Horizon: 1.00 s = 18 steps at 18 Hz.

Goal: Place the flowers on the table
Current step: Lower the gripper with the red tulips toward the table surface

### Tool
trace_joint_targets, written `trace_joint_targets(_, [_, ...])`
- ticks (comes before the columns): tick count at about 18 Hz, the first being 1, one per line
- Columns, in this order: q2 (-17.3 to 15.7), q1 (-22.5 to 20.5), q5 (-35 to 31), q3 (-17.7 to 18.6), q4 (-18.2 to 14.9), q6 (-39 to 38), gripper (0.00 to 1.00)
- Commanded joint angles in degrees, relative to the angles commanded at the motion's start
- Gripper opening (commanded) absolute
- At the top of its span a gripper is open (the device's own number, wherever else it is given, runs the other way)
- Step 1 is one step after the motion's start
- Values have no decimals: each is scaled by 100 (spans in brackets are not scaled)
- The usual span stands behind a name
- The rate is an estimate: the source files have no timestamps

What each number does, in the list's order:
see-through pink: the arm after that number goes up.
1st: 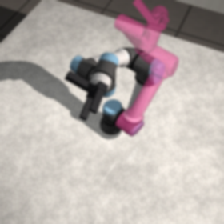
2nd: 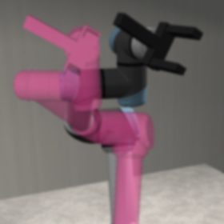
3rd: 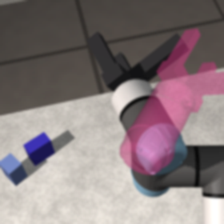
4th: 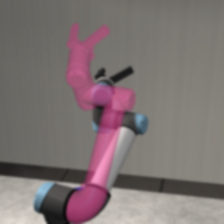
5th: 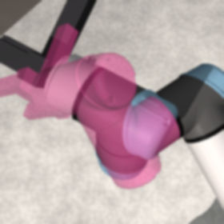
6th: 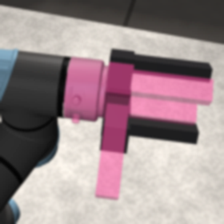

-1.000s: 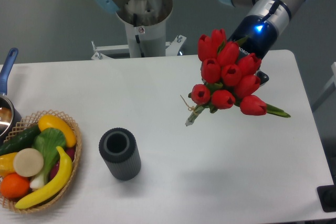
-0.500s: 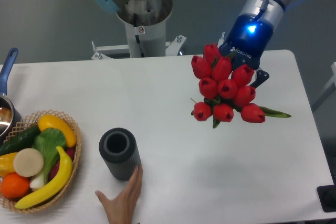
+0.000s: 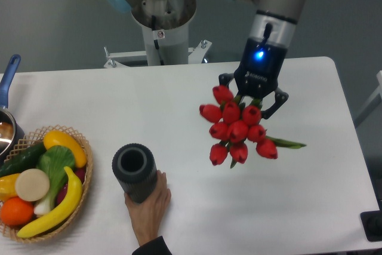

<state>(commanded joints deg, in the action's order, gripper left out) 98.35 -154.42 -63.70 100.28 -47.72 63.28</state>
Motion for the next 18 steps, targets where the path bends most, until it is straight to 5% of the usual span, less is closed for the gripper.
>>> trace_joint_targets(11, [659,878,-2356,264,-17,431,40])
trace_joint_targets(18, [888,940,-2410,378,-26,396,40])
